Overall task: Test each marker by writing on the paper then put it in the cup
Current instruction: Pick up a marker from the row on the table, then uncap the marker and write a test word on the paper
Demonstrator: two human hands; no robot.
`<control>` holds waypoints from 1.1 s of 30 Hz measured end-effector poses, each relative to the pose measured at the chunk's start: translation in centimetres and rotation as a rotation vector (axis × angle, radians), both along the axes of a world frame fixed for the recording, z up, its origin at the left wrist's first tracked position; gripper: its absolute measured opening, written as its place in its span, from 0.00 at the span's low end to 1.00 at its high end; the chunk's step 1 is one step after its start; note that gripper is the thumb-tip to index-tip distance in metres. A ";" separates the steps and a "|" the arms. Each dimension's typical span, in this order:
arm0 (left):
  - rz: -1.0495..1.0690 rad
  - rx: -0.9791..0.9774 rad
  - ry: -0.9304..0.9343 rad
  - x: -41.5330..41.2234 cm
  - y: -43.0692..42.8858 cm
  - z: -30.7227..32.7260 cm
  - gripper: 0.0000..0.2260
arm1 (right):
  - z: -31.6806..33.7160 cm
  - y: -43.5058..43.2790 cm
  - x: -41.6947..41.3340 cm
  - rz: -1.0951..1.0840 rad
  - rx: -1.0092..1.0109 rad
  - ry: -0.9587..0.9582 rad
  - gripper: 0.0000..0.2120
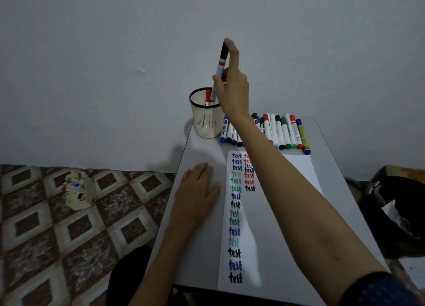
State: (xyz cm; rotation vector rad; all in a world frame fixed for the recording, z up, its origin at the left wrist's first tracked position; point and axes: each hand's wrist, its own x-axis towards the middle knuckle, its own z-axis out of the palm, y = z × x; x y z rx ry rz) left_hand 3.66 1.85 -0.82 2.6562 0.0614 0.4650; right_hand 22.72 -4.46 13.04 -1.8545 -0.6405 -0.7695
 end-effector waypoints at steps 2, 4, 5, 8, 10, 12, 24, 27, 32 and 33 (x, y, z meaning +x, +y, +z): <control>-0.001 0.000 -0.003 0.0 0.0 0.1 0.29 | -1.2 0.2 0.3 -0.081 -0.173 0.035 0.35; 0.002 0.002 -0.007 -0.1 -0.1 0.0 0.28 | -2.0 0.2 0.5 -0.101 -0.271 0.048 0.30; 0.005 0.002 -0.008 -0.1 -0.1 0.0 0.27 | -2.4 0.2 0.5 -0.106 -0.311 0.057 0.25; 0.006 0.002 -0.007 0.0 -0.1 0.0 0.26 | -3.2 -0.1 0.5 -0.112 -0.389 0.096 0.13; 0.001 0.000 -0.008 0.0 0.0 0.0 0.28 | -3.6 -0.3 0.3 -0.077 -0.348 0.089 0.10; -0.002 -0.004 -0.012 0.1 0.0 0.0 0.29 | -3.7 -1.1 -0.3 -0.055 -0.256 0.102 0.12; 0.008 -0.006 -0.029 -0.1 -0.1 0.3 0.31 | -8.3 -18.1 -0.3 -0.689 -0.170 0.610 0.14; 0.014 -0.027 -0.024 -0.1 -0.1 0.4 0.30 | -9.3 -20.2 -1.3 -0.648 -0.196 0.686 0.12; 0.008 -0.035 -0.016 -0.1 0.0 0.4 0.28 | -10.2 -21.2 -2.8 -0.572 -0.254 0.641 0.12; 0.007 -0.033 -0.015 -0.1 0.0 0.4 0.28 | -10.3 -21.3 -2.8 -0.573 -0.268 0.641 0.12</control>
